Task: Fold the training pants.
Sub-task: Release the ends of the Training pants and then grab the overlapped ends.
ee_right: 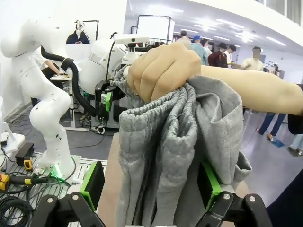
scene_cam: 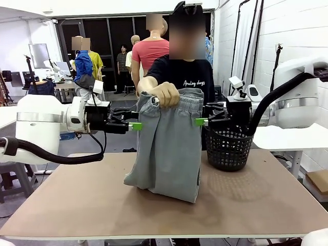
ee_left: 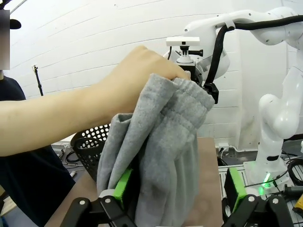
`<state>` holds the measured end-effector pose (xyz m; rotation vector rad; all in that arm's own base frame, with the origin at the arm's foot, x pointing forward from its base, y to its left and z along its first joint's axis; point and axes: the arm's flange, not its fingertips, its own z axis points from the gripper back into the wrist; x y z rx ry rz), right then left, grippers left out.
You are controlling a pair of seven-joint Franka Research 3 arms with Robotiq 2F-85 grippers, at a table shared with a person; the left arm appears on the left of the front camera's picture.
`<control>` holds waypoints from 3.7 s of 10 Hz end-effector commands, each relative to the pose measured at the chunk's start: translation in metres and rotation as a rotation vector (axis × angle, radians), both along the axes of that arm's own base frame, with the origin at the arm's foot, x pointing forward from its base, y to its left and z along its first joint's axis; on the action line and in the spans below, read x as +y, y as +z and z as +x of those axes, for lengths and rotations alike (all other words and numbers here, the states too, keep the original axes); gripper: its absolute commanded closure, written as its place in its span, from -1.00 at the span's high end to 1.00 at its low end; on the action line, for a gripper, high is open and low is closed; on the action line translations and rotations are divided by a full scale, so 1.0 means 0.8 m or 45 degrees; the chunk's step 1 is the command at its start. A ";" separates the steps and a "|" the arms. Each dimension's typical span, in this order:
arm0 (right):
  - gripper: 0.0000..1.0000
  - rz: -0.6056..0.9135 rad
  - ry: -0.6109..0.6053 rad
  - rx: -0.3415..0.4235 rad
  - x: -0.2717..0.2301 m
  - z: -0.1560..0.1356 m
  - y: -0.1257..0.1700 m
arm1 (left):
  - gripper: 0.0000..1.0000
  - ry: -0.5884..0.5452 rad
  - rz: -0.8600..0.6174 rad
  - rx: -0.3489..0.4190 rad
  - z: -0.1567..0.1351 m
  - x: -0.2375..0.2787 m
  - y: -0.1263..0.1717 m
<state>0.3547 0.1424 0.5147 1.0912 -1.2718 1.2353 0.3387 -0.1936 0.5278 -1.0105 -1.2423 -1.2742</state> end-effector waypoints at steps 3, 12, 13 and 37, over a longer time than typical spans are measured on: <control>1.00 0.027 -0.159 -0.035 -0.012 -0.017 -0.004 | 1.00 0.069 -0.029 -0.017 0.000 0.005 -0.001; 1.00 0.050 -0.221 -0.006 -0.010 -0.011 -0.008 | 1.00 0.259 -0.055 -0.177 0.004 0.015 0.000; 1.00 0.059 -0.202 0.010 -0.011 -0.008 -0.008 | 1.00 0.248 -0.059 -0.161 0.008 0.015 -0.002; 1.00 0.010 0.042 0.193 0.036 -0.015 -0.081 | 1.00 -0.118 -0.091 0.009 0.030 0.011 -0.048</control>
